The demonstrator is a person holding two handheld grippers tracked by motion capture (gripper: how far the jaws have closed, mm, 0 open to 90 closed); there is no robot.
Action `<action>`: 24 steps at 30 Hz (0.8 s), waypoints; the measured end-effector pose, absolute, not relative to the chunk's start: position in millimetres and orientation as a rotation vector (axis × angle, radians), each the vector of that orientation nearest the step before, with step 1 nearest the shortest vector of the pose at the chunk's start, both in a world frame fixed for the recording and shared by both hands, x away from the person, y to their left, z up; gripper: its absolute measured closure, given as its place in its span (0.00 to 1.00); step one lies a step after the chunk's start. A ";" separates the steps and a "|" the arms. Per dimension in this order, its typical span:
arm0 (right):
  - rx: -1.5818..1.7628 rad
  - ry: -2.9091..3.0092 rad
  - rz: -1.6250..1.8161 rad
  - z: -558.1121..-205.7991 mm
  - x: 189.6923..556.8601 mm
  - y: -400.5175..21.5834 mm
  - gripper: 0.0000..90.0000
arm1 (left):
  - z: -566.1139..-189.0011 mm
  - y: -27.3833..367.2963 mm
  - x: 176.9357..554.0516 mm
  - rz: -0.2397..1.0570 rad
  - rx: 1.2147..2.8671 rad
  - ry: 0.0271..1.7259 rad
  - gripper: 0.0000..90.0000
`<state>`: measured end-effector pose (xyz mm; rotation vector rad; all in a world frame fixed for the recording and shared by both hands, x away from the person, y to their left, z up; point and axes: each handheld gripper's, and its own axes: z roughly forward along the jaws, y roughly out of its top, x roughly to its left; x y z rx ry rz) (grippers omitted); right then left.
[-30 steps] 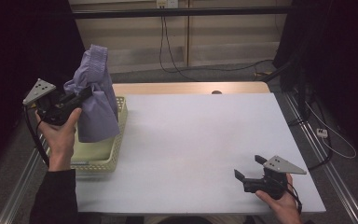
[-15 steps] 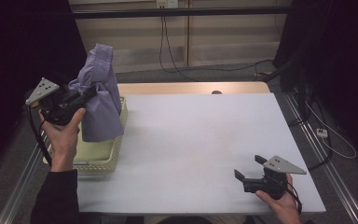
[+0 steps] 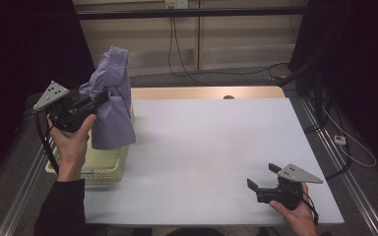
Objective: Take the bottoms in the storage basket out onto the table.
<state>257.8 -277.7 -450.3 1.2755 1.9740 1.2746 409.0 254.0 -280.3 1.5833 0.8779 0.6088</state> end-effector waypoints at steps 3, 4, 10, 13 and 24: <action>1.278 1.972 1.274 -450.1 258.1 -278.0 0.06 | -280.9 251.5 409.7 0.603 1.590 0.878 0.91; 1.278 1.972 1.274 -450.1 258.1 -278.0 0.06 | -280.9 251.2 409.7 0.603 1.594 0.878 0.91; 1.290 1.972 1.272 -451.0 259.9 -278.3 0.06 | -281.5 245.7 411.6 0.588 1.597 0.879 0.91; 1.283 1.976 1.271 -451.1 260.4 -278.1 0.06 | -282.9 240.5 416.6 0.573 1.599 0.880 0.91; 1.291 1.975 1.271 -451.4 260.9 -278.9 0.06 | -281.5 224.2 430.1 0.556 1.588 0.888 0.91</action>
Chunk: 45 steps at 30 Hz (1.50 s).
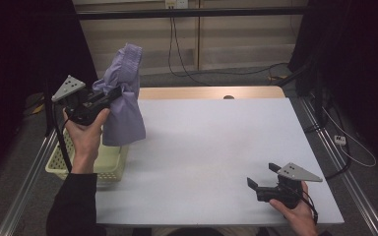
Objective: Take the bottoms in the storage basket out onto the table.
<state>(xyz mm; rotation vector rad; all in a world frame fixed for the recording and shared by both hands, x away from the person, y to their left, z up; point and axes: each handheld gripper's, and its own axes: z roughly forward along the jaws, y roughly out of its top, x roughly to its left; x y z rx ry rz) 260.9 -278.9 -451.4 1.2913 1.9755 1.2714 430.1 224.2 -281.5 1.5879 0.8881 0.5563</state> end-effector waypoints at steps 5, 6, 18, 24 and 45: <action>1.297 1.972 1.273 -451.8 261.4 -279.6 0.06 | -282.1 214.0 433.5 0.534 1.581 0.869 0.91; 1.298 1.973 1.273 -451.8 261.3 -279.4 0.06 | -284.4 211.2 433.6 0.527 1.584 0.858 0.91; 1.292 1.974 1.272 -451.5 260.5 -278.8 0.06 | -282.7 196.4 435.5 0.523 1.598 0.820 0.91; 1.298 1.971 1.267 -451.7 261.1 -278.5 0.06 | -283.2 185.8 441.4 0.503 1.603 0.801 0.91; 1.274 1.980 1.276 -450.7 259.0 -277.5 0.06 | -280.2 149.2 425.9 0.459 1.666 0.718 0.91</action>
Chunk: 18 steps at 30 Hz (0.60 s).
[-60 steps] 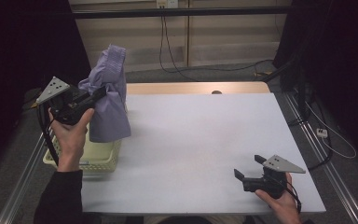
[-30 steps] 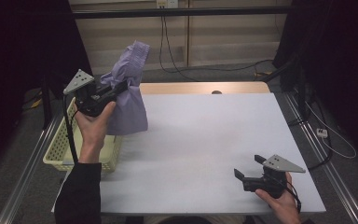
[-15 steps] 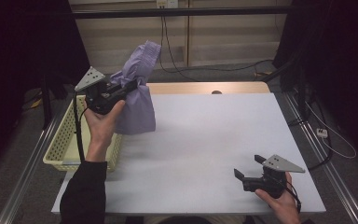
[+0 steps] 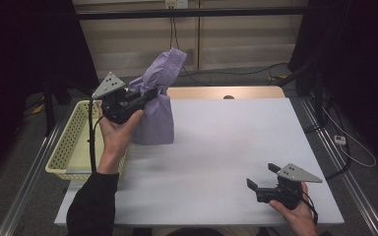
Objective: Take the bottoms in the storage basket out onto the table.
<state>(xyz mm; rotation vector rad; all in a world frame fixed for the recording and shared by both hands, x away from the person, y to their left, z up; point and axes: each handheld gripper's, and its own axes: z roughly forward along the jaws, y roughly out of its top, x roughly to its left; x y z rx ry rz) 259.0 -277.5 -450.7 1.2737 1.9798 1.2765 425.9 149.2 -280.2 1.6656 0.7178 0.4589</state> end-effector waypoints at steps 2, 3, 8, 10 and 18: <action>1.277 1.980 1.278 -450.7 259.0 -277.6 0.06 | -280.6 148.2 426.0 0.454 1.667 0.716 0.91; 1.277 1.980 1.278 -450.7 259.0 -277.6 0.06 | -280.8 147.7 426.0 0.454 1.668 0.714 0.91; 1.280 1.981 1.279 -450.8 259.3 -277.2 0.06 | -280.9 143.6 424.8 0.441 1.673 0.705 0.91; 1.279 1.982 1.278 -450.9 259.4 -277.0 0.06 | -280.7 142.6 424.4 0.442 1.677 0.701 0.91; 1.280 1.981 1.279 -450.9 259.3 -277.2 0.06 | -283.0 133.5 424.2 0.431 1.692 0.690 0.91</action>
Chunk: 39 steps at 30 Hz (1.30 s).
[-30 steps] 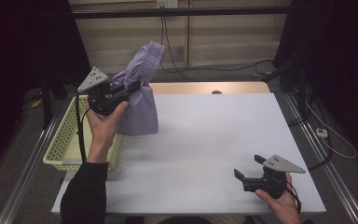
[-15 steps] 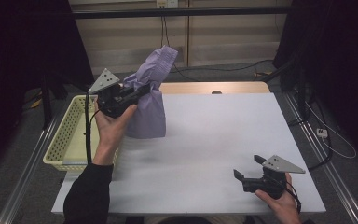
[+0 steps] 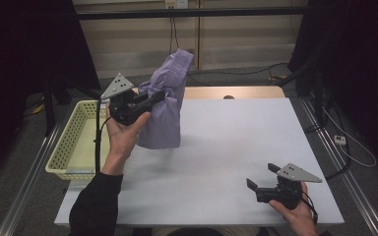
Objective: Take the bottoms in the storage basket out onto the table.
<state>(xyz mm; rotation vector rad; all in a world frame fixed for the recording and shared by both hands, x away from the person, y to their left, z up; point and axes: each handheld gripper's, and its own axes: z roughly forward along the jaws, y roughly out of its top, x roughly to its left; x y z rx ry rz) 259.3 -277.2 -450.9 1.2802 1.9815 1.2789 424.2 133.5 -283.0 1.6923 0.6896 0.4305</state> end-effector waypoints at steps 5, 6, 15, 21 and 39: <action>1.281 1.982 1.278 -450.9 259.4 -277.2 0.06 | -285.6 125.1 423.9 0.425 1.707 0.683 0.91; 1.282 1.981 1.278 -450.9 259.5 -277.2 0.06 | -286.4 122.5 423.4 0.423 1.713 0.680 0.91; 1.283 1.981 1.276 -450.9 259.4 -277.3 0.06 | -292.7 105.1 422.7 0.414 1.746 0.669 0.91; 1.284 1.979 1.275 -450.8 259.4 -277.4 0.06 | -294.2 97.8 425.1 0.395 1.745 0.665 0.91; 1.292 1.979 1.273 -451.6 260.1 -277.7 0.06 | -301.0 81.3 428.8 0.359 1.786 0.637 0.91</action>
